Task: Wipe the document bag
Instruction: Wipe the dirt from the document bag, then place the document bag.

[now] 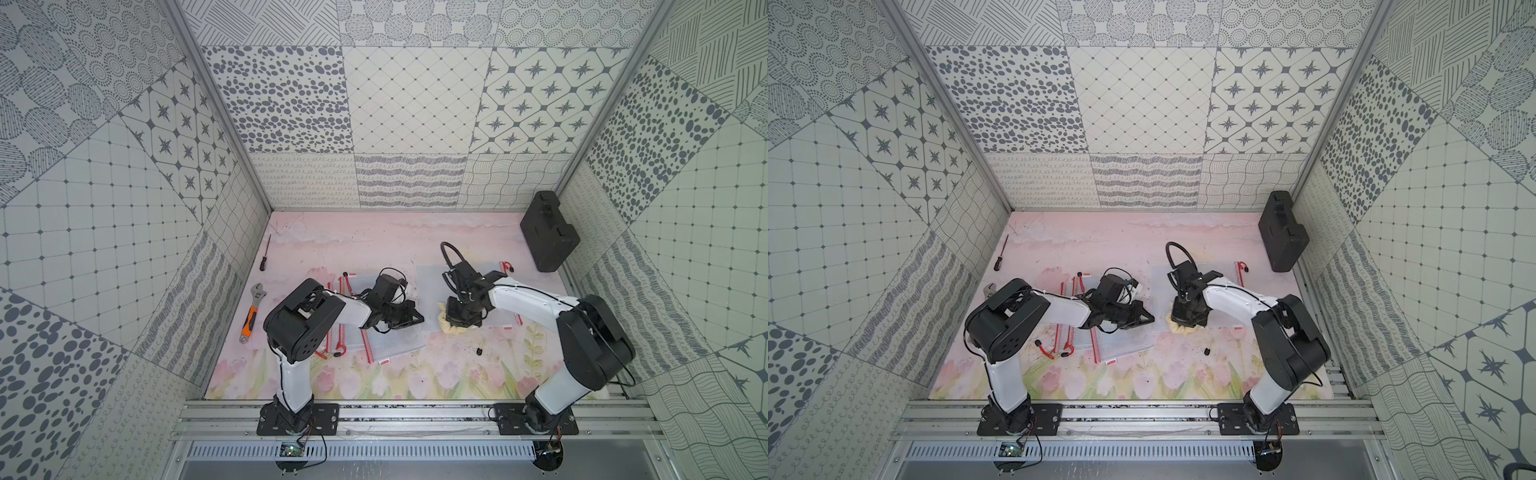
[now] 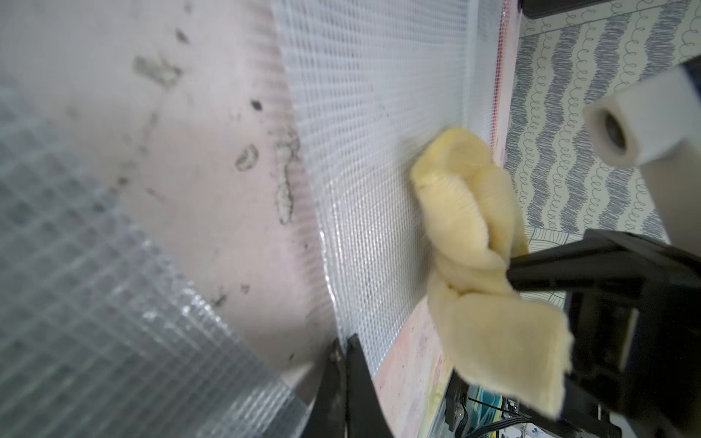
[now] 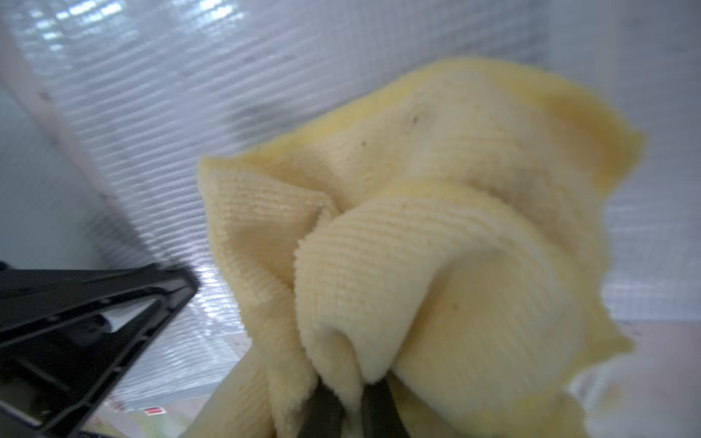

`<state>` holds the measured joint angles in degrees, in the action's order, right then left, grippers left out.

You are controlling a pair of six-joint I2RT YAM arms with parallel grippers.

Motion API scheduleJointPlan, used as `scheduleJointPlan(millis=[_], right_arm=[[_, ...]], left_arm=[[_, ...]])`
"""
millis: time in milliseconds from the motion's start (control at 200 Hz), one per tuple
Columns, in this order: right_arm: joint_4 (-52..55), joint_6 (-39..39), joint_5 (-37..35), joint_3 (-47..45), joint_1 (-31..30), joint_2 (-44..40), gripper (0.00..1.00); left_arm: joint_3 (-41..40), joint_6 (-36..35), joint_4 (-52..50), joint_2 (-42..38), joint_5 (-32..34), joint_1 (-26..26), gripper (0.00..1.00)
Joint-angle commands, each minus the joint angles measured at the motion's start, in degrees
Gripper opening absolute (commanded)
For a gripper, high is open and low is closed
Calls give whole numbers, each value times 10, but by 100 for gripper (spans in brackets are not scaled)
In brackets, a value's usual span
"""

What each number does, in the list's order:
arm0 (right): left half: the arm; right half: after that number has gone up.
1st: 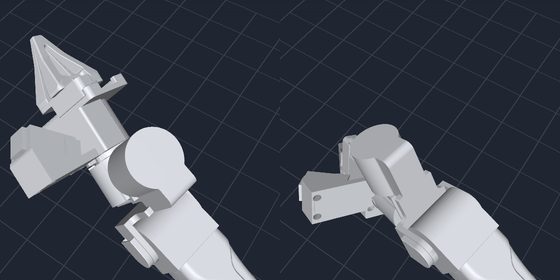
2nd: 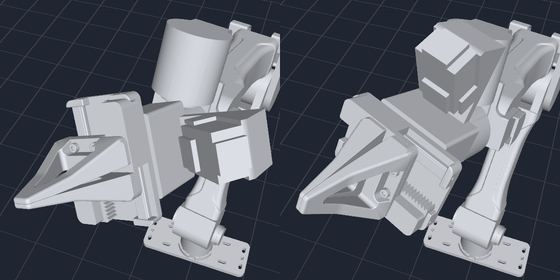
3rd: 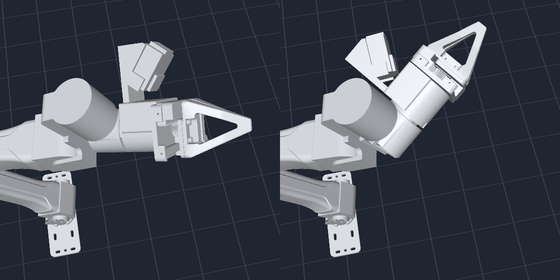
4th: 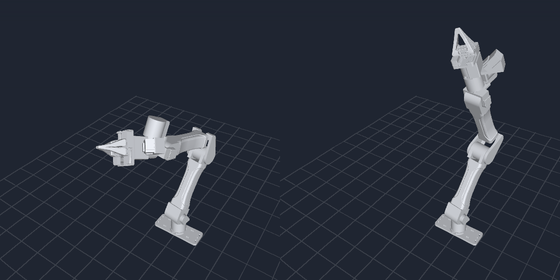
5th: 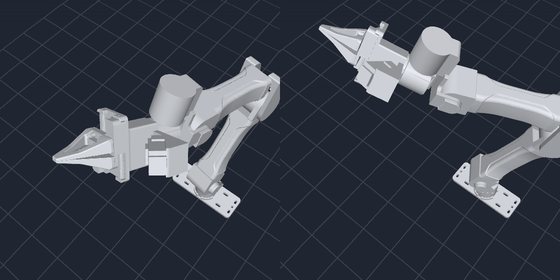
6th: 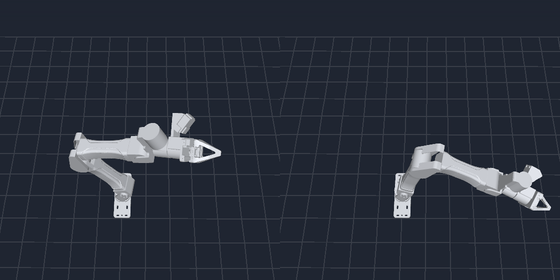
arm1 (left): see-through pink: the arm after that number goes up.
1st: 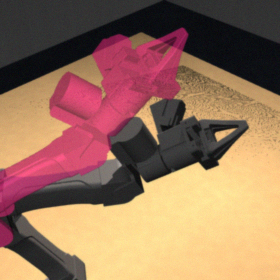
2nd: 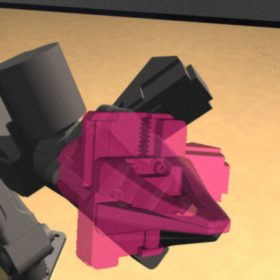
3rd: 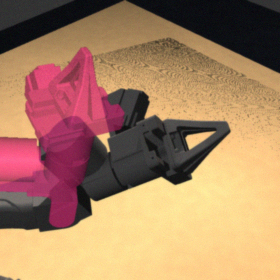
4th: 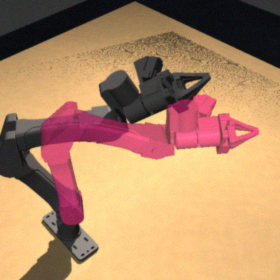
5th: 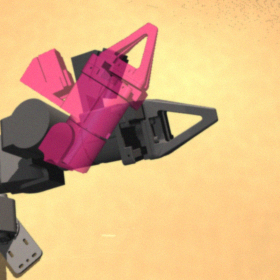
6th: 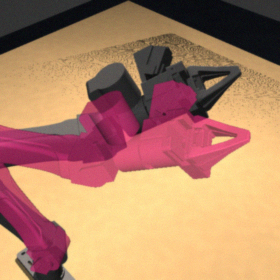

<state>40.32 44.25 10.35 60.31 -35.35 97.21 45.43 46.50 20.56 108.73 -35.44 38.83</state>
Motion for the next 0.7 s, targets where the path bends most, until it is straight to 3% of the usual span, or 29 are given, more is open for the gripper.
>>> scheduleJointPlan(millis=[0, 205, 425, 595, 695], right_arm=[[-50, 29, 41, 43, -34, 55, 0], [-24, 5, 7, -26, 12, 27, 0], [34, -62, -23, -173, 179, -124, 0], [83, -87, 2, -135, 194, -190, 0], [101, -79, 13, -82, 194, -247, 0]], left_arm=[[-14, -2, -220, 20, 159, -4, 0], [-15, -6, -218, 21, 157, -5, 0], [-13, -8, -214, 25, 151, -5, 0], [1, -16, -236, 26, 152, -4, 0], [51, -52, -313, 8, 172, 15, 0]])
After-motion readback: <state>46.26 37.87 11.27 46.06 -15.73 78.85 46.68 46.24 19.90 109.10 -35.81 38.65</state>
